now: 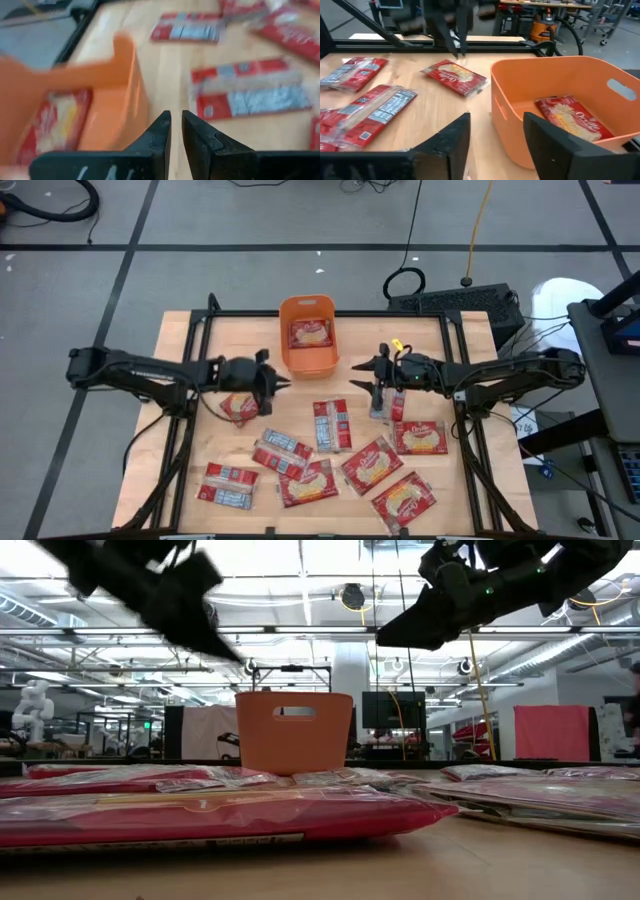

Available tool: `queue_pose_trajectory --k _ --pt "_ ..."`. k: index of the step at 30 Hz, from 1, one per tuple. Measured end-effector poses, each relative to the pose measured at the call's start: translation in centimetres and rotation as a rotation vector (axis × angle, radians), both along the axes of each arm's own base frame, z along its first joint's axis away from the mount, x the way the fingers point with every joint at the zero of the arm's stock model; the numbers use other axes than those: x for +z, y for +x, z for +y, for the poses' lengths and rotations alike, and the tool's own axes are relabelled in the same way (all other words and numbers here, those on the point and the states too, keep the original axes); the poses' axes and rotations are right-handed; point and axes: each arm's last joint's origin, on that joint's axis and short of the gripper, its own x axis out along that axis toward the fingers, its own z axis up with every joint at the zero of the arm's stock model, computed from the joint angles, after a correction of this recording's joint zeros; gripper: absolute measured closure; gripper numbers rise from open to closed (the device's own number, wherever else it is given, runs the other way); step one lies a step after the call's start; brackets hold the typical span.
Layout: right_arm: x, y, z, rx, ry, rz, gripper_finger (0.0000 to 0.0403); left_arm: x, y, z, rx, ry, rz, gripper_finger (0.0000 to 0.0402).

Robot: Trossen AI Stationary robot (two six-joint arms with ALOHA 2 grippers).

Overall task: Sort popcorn bags into baskets
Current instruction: Adjust orange bin on the table

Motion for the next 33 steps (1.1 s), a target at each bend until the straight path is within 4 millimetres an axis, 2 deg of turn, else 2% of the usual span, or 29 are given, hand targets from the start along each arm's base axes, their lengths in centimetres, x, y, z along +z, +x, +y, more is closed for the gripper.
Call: queue_pose_trajectory --k 4,9,14,17,21,24,27,33 --pt "-0.4 0.4 0.3 0.000 0.041 0.001 0.0267 -3.0 -1.2 0.2 0.065 -0.008 -0.017 0.0351" --pt "-1.4 0.8 0.8 -0.010 0.107 0.031 0.0300 -3.8 -1.7 1.7 0.166 0.048 -0.052 0.0351" --pt "-2.3 1.4 1.6 -0.053 0.120 0.043 0.0312 -4.1 -2.0 3.8 0.255 0.064 -0.024 0.0351" --pt "-2.4 1.6 2.3 -0.028 0.136 0.038 0.0312 -4.7 -2.0 4.4 0.219 0.026 0.011 0.0351" --pt "-2.4 1.5 3.2 0.000 0.162 0.040 0.0312 -5.8 -2.4 4.1 0.147 -0.085 0.099 0.0351" --pt "-2.5 1.4 3.9 0.024 0.158 0.051 0.0312 -5.9 -1.6 3.5 0.086 -0.127 0.054 0.0351" --pt "-2.7 1.3 4.0 -0.006 0.137 0.076 0.0312 -5.7 -0.4 3.3 0.061 -0.080 -0.044 0.0351" --pt "-2.9 1.2 4.2 -0.038 0.140 0.096 0.0312 -6.8 0.3 3.9 0.187 -0.003 -0.036 0.0351"
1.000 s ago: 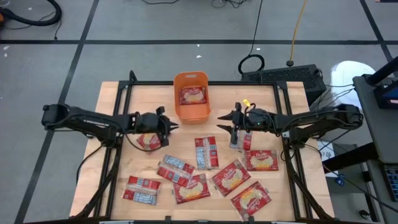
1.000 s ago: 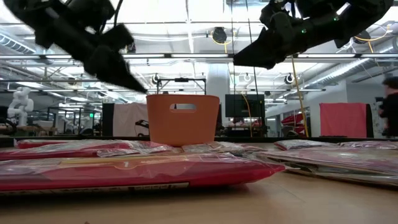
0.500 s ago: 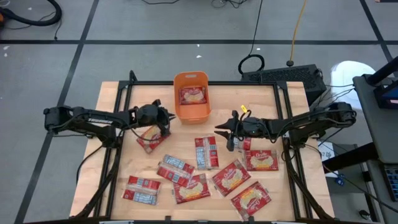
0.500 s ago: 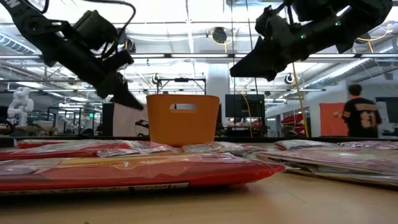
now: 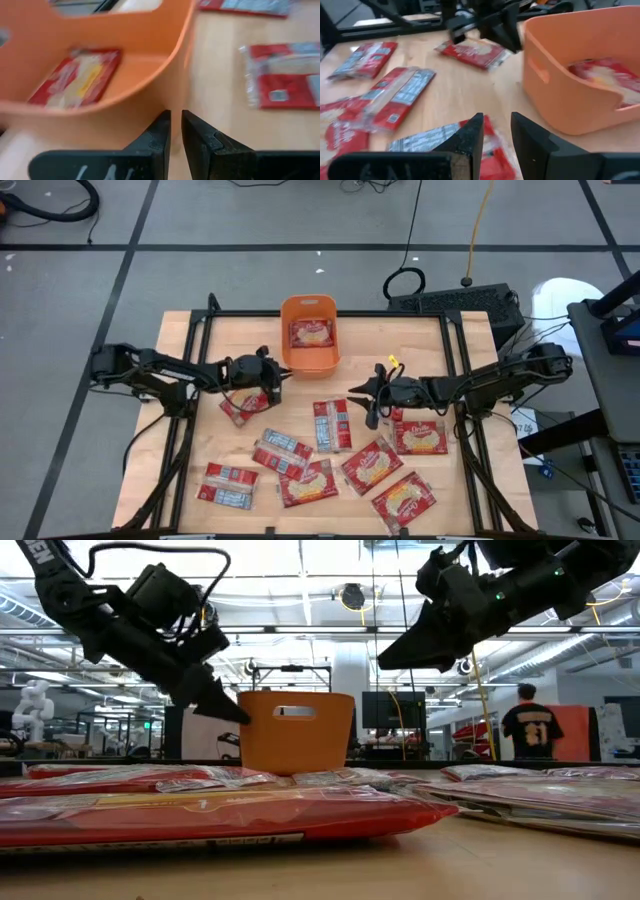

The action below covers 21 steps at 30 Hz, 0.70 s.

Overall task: Sort popcorn bags into baskets
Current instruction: Adjust orange bin on the table, then put the red popcorn bag into the orange bin

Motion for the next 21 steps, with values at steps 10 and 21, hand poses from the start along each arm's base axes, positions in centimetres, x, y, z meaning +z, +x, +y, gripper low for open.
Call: queue_pose_trajectory --k 10,21 --pt "-0.4 -0.3 0.4 -0.050 -0.035 0.046 0.0312 -0.4 0.0 1.1 0.057 -0.010 -0.007 0.0351" --pt "-1.1 -3.1 2.1 -0.077 0.102 0.253 0.0311 -0.6 0.4 -1.2 0.007 -0.098 -0.010 0.0350"
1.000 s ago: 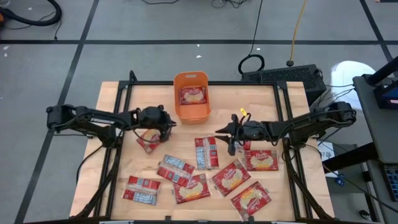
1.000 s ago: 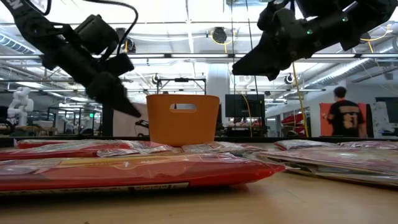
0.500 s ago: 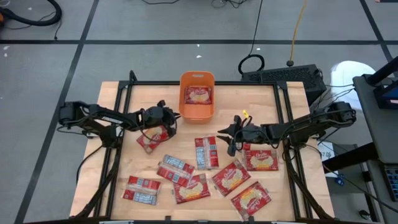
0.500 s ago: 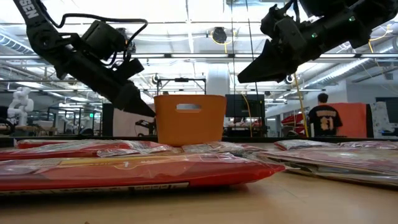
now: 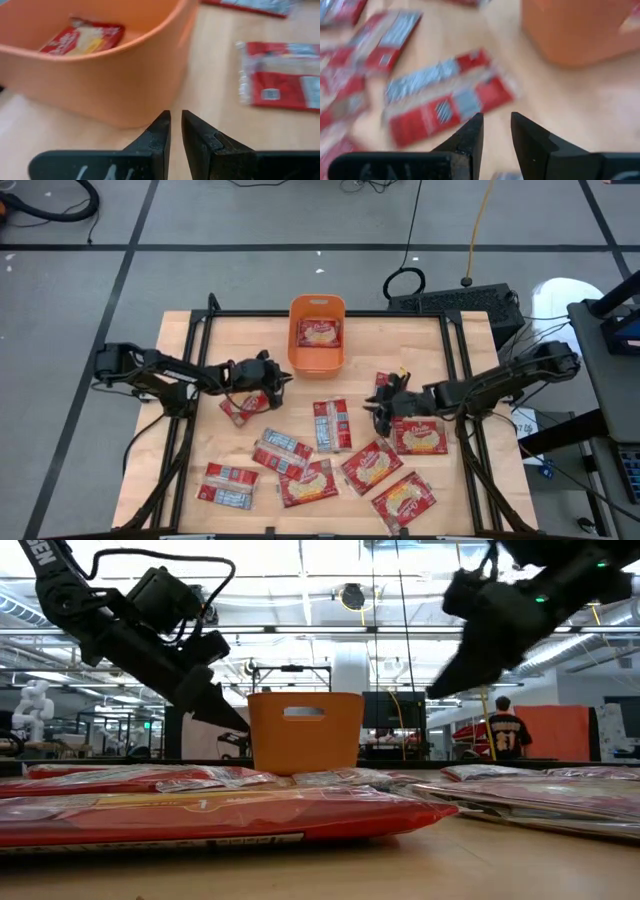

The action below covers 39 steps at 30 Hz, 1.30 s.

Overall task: Sort popcorn bags into baskets
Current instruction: Put the red popcorn bag into the orange bin

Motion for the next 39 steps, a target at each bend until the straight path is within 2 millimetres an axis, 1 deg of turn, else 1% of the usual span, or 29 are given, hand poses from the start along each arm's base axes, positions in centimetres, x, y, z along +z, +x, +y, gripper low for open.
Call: queue_pose_trajectory --k 3,6,10,13,16,20,24,28,31,34,39 --pt "-0.7 -0.8 1.4 0.029 0.046 0.074 0.0301 0.3 0.4 -1.0 -0.041 -0.002 -0.040 0.0350" --pt "-1.3 -1.5 2.6 0.034 0.072 0.136 0.0280 0.7 0.6 -2.0 -0.082 0.002 -0.080 0.0350" --pt "-1.4 -2.1 3.6 0.037 0.081 0.142 0.0243 0.9 0.8 -2.8 -0.117 0.001 -0.106 0.0350" --pt "-1.6 -2.6 4.1 0.052 0.037 0.169 0.0221 1.0 0.9 -3.3 -0.126 -0.014 -0.123 0.0350" --pt "-1.8 -3.0 4.1 0.044 -0.020 0.200 0.0206 1.0 0.9 -3.6 -0.128 -0.035 -0.133 0.0350" --pt "-1.9 -3.1 3.8 0.084 -0.099 0.225 0.0194 1.0 0.9 -4.1 -0.132 -0.050 -0.137 0.0350" --pt "-2.4 -2.8 3.6 0.120 -0.216 0.257 0.0191 1.1 1.0 -4.6 -0.148 -0.054 -0.146 0.0350" --pt "-3.3 -1.9 3.5 0.157 -0.298 0.275 0.0191 1.3 1.0 -5.0 -0.164 -0.048 -0.165 0.0350" --pt "-4.2 -1.2 3.1 0.142 -0.303 0.294 0.0191 1.4 1.1 -5.2 -0.171 -0.045 -0.176 0.0350" --pt "-5.2 -1.0 2.7 0.116 -0.299 0.340 0.0191 1.5 1.1 -5.3 -0.177 -0.045 -0.190 0.0350" --pt "-6.4 -0.4 2.5 0.113 -0.238 0.381 0.0193 1.5 1.1 -5.3 -0.177 -0.045 -0.190 0.0350"
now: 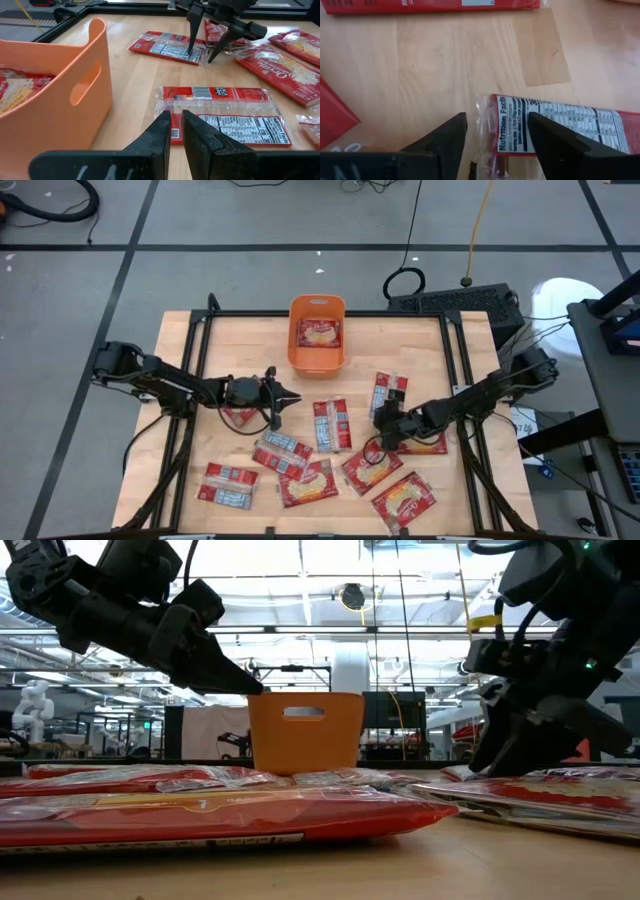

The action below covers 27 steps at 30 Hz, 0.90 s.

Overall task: Sort popcorn bags into baskets
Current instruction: Put the red popcorn bag into the orange bin

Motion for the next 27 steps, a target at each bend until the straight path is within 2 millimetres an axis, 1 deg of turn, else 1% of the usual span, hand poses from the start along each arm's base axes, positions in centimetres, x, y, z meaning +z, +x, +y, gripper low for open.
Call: queue_pose_trajectory --k 3,5,8,11,13,17,20,22,27 --pt "-0.4 0.1 -0.1 -0.019 -0.009 0.000 0.0212 0.4 0.1 -0.2 -0.008 0.002 -0.040 0.0350" --pt "-0.5 0.2 -0.1 -0.028 -0.014 -0.003 0.0240 0.8 0.5 -0.8 -0.047 0.009 -0.086 0.0350" --pt "-0.4 0.4 -0.4 -0.040 -0.009 -0.016 0.0298 1.2 1.3 -2.0 -0.124 0.050 -0.113 0.0350" --pt "-0.5 0.5 -0.7 -0.058 0.002 -0.023 0.0363 1.7 2.8 -3.0 -0.150 0.081 -0.130 0.0350" --pt "-0.5 0.6 -0.7 -0.070 0.002 -0.031 0.0391 1.7 4.0 -3.4 -0.151 0.102 -0.123 0.0350" --pt "-0.2 1.1 -0.5 -0.053 0.025 -0.097 0.0391 1.4 7.0 -3.9 -0.162 0.137 -0.112 0.0349" --pt "0.2 1.8 -0.4 -0.035 0.047 -0.167 0.0399 0.6 9.2 -4.3 -0.170 0.165 -0.093 0.0333" --pt "0.6 2.0 -0.4 -0.042 0.064 -0.200 0.0400 0.0 10.6 -4.5 -0.164 0.185 -0.083 0.0309" --pt "2.4 2.0 -0.6 -0.057 0.120 -0.286 0.0402 -1.5 12.0 -5.0 -0.145 0.252 -0.016 0.0224"
